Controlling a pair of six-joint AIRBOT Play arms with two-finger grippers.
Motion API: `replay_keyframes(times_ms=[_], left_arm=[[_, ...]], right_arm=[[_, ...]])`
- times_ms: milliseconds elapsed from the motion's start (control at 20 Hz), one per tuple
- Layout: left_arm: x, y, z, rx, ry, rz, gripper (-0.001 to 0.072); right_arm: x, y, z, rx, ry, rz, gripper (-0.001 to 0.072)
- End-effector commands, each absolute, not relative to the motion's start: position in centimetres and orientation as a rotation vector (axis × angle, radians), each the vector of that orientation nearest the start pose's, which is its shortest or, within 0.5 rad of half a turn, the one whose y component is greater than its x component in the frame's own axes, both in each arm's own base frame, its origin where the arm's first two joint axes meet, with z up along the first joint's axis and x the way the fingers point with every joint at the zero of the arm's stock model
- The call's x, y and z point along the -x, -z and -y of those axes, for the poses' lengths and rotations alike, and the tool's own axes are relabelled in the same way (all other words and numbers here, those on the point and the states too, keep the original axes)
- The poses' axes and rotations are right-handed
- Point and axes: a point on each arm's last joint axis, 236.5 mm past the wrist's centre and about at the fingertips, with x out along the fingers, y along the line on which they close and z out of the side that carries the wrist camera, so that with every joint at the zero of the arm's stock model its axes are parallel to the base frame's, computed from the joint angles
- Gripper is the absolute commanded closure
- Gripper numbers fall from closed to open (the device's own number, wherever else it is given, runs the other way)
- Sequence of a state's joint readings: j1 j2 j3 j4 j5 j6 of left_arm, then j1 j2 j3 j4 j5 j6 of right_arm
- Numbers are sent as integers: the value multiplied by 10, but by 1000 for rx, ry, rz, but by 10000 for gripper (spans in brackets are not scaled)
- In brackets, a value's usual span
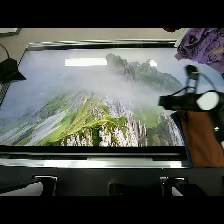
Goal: Fold the clothes and pants, and hang the long-sleeved shirts on hangers.
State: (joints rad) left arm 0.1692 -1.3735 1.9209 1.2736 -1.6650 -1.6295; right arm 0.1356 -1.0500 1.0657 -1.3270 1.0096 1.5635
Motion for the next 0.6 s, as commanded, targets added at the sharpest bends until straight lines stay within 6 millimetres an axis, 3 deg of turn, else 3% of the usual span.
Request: replay_keyframes(times_ms=[0,100,200,450,550], left_arm=[[-376,-208,-15,194,34,-1043,690],[-357,-185,-15,206,7,-1011,690],[-340,-164,-13,215,-5,-981,689],[-319,-151,-10,221,-7,-1006,687],[-320,-152,-10,221,-6,-1003,688]], right_arm=[[-342,-66,-199,63,-459,-1012,677],[-327,-56,-230,111,-521,-1029,677],[-319,-53,-246,127,-560,-1028,677],[-322,-55,-245,101,-534,-1025,676],[-322,-54,-244,106,-535,-1024,676]])
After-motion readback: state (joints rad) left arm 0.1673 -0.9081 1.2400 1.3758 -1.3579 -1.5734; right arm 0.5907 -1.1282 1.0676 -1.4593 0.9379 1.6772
